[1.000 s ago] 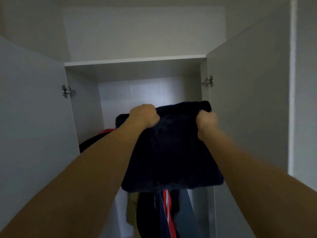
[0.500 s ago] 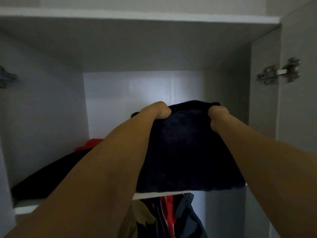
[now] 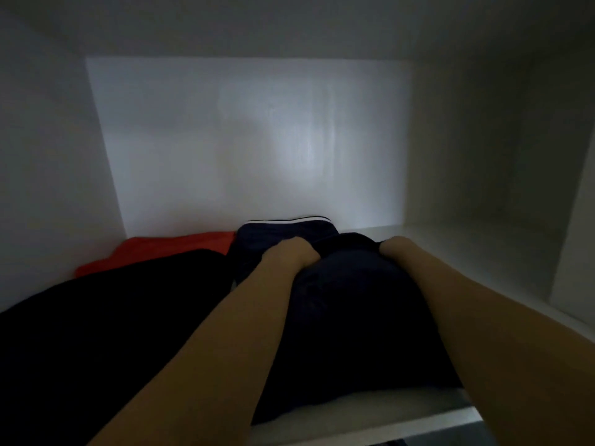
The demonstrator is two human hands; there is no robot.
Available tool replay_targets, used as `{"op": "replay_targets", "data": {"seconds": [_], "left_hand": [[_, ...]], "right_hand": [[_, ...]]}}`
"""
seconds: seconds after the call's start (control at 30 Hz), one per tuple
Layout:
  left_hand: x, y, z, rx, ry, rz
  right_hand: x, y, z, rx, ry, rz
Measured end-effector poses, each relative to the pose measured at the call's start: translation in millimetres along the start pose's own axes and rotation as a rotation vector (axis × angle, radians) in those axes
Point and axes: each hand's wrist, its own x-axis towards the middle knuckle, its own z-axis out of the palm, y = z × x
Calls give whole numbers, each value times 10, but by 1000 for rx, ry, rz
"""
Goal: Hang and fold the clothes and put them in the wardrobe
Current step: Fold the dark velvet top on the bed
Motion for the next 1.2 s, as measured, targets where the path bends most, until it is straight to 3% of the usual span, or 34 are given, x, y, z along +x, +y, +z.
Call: {"op": "replay_targets", "data": {"seconds": [0.33,0.73,0.8,0.9,0.93,1.07,1.2], "left_hand": [[0,112,-83,178,-114,-38],[27,79,-34,151,-112,-120],[-36,79,-54,125,-70,-119],[-202,71,-157,147,68,-96],[-281,81,-227,188,126,-79],[-707,254,-523,241,383,23],[-1299,525,-549,249,526,246]], "right_hand": [[32,-44,-25,38,-63,21],[55,-47,-20,177,-50,27],[5,-31,-45,273,-68,-2],[-160,81,-150,845,-51,-8],[-264,147,-226,923,-2,-3],[-879,423,-592,746,370,22],[-1674,610,-773,486,504,-123]]}}
